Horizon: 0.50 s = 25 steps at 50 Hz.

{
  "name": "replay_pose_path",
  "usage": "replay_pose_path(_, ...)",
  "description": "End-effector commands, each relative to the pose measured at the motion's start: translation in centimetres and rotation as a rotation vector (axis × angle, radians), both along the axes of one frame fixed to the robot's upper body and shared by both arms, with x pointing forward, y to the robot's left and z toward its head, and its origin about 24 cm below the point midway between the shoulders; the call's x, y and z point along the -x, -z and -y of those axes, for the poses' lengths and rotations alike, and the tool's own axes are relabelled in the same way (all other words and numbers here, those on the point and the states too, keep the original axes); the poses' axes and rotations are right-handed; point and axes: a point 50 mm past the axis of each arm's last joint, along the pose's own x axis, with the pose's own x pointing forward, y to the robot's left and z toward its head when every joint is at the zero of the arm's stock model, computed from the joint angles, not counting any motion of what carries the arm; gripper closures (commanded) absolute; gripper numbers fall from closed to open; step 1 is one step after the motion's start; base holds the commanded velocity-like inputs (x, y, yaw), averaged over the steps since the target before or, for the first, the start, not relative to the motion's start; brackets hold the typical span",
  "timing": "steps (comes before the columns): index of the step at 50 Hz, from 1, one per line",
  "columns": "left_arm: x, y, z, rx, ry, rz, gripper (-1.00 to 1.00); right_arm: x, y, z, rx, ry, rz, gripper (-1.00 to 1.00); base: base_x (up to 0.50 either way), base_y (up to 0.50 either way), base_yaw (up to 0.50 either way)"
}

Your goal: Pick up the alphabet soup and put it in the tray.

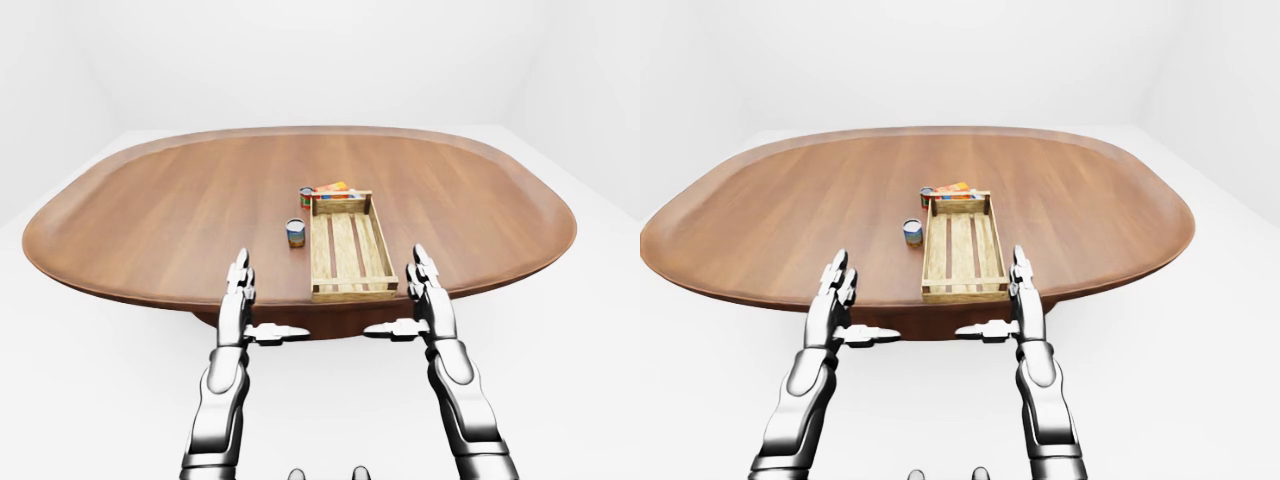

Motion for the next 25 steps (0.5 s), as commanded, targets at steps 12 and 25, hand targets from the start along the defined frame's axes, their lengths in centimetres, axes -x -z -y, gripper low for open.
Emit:
replay_pose_path(12, 1.0, -2.4, -1.1, 0.03, 0.004, 0.061, -1.0, 1.0, -2.2, 1.0, 0.02, 0.003, 0.042, -1.0, 0.0, 0.0, 0.0)
replay_pose_path(25, 3.8, -8.9, -2.0, 0.052, 0.009, 0.337, -1.0, 3.4, -7.9, 2.1, 0.065, 0.03, 0.287, -1.0, 0.0, 0.0, 0.0)
